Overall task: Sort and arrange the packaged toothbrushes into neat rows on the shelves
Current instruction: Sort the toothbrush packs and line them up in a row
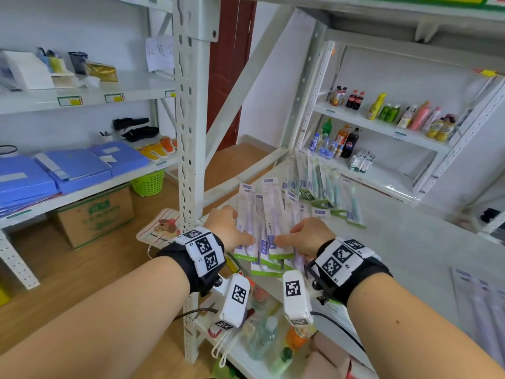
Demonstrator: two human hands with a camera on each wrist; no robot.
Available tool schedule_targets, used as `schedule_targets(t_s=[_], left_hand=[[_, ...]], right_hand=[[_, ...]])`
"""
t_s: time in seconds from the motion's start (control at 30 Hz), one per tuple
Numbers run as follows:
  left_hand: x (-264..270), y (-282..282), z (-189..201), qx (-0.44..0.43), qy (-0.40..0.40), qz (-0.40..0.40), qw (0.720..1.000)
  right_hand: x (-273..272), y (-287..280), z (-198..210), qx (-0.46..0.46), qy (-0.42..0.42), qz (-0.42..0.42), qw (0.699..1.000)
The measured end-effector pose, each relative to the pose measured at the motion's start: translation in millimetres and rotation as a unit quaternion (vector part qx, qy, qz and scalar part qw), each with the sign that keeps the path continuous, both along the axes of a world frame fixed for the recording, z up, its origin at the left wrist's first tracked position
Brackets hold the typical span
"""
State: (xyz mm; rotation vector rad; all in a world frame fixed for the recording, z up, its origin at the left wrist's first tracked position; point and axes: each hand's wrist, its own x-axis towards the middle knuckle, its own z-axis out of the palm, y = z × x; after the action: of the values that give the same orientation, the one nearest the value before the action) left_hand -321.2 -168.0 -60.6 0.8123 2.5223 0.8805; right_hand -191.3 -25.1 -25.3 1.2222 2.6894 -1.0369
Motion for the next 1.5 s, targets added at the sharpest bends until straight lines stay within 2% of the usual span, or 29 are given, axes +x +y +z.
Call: schedule_targets(t_s=[0.17,0.33,0.53,0.73,0.9,1.17,1.4,1.5], left_hand=[[0.0,-2.0,3.2,0.036,-0.051,0.013,0.998],[1.3,-4.1,5.6,0.101,-0.115,0.036,0.988],[0.7,-6.9,10.6,0.172,-0.095,0.06,0.979],[13.2,3.1,24.1,0.262,-0.122,0.083,0.954],[39.9,27.2,34.8,0.28,-0.13,0.028,0.951],[108.4,88.9,36.8,0.288,-0.171,-0.064,0.94],[165.2,133.8,31.9,0.221,-0.204,-0.134,0.944],[188.6,148.7,26.4,0.228,-0.246,-0.137,0.932]], right_hand=[[6.4,1.9,4.7,-0.008,0.031,0.001,0.999],[12.1,8.1,4.3,-0.063,0.087,-0.019,0.994],[25.7,12.4,0.2,-0.125,0.123,-0.064,0.982],[47.4,19.1,-2.1,-0.201,0.217,-0.132,0.946],[79.0,29.5,2.6,-0.25,0.275,-0.176,0.912],[164.5,52.9,9.1,-0.196,0.303,-0.245,0.9],[241.0,64.4,3.7,-0.085,0.258,-0.263,0.926],[265.0,65.7,3.1,-0.071,0.239,-0.273,0.929]])
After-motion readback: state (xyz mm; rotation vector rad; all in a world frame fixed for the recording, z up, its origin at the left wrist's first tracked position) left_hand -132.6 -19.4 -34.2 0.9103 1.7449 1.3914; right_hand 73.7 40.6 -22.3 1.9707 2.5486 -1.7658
